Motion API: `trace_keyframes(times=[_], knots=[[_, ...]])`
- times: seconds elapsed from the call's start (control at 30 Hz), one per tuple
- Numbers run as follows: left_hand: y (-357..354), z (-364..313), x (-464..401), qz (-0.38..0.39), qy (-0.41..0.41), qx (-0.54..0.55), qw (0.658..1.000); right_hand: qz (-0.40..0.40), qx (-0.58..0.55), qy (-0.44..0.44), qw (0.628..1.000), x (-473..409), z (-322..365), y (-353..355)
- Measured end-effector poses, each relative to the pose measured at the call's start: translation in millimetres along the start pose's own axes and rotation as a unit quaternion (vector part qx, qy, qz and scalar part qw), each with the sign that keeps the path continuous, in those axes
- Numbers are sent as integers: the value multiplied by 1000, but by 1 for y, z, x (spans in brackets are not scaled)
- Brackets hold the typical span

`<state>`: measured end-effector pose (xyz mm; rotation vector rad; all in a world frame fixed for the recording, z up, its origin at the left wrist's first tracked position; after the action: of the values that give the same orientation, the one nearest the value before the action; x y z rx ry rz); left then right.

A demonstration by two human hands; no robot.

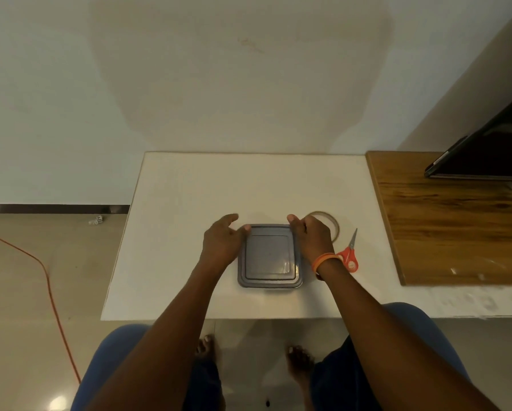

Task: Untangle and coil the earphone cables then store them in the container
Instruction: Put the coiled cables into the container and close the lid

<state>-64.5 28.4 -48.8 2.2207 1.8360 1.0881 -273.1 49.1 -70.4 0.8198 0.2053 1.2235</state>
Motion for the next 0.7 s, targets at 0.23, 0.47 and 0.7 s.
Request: trace_keyframes(times=[0.23, 0.47, 0.7], knots=[[-2, 4, -9, -54, -9, 81, 995, -11, 42, 1, 999, 2, -1, -10], [-3, 15, -11, -16, 51, 139, 989, 9, 22, 35, 999, 8, 1, -3], [12, 21, -14, -92, 99, 179, 974, 204, -126, -114, 964, 38, -16, 9]])
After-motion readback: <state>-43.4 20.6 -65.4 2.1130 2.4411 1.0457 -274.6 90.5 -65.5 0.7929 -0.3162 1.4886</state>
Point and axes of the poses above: each hand's wrist, its own x-axis away from the middle knuckle, its own y-axis out of the back of the hand, z = x × y, the point moved 4 cm from there along -x, towards the middle knuckle, and after that the axes turned 1 degree about y, right-handed, at the moved point
